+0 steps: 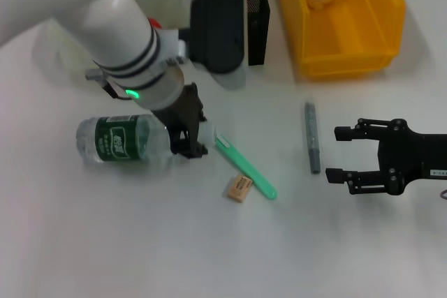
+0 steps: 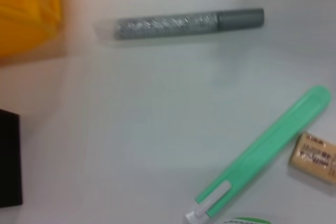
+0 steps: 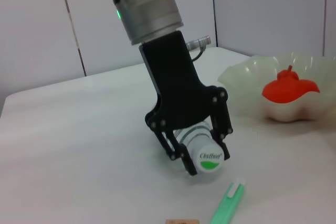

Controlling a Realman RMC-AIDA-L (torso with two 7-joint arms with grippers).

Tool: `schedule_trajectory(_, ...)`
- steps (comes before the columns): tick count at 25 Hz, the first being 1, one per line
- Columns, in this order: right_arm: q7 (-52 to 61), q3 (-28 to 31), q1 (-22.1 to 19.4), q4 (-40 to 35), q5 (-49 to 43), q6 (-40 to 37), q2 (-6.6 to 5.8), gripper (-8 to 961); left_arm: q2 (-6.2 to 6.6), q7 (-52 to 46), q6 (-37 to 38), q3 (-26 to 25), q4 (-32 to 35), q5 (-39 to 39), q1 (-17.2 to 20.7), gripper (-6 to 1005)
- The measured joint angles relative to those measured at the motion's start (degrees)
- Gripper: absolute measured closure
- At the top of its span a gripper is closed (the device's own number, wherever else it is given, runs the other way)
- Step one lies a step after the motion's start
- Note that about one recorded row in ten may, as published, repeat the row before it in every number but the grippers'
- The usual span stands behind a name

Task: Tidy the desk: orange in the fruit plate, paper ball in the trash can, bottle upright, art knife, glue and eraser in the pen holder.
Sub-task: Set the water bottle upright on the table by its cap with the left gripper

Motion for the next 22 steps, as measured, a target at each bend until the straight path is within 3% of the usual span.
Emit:
schedule_trajectory(1,0.0,0.0,0.0,0.0,0.0,0.0,0.0,163,0.05,0.0,1.0,-3.4,1.7,-0.6,0.7,551)
schedule_trajectory(4,0.0,0.0,0.0,0.0,0.1,0.0,0.0,163,0.14,0.0,2.0,-6.4,2.4,-2.1,0.9,551)
schedule_trajectory(6,0.0,0.0,0.1,0.1,0.1,-0.1,0.0,163,0.45,0.4,3.5,-13.3,2.4,-5.3,1.0,551)
schedule_trajectory(8,0.0,0.0,0.1,0.1,0.1,-0.1,0.0,163,0.47,0.7,3.8,-15.2,2.4,-5.9,1.1,551)
schedule_trajectory(11,0.0,0.0,0.1,0.1,0.1,-0.2,0.0,163,0.64,2.9,5.7,-23.5,2.4,-8.4,2.0,551)
schedule_trajectory(22,0.3,0.0,0.3,-0.2,0.1,-0.5,0.08,164,0.93,8.5,10.5,-38.8,3.3,-12.6,5.5,550)
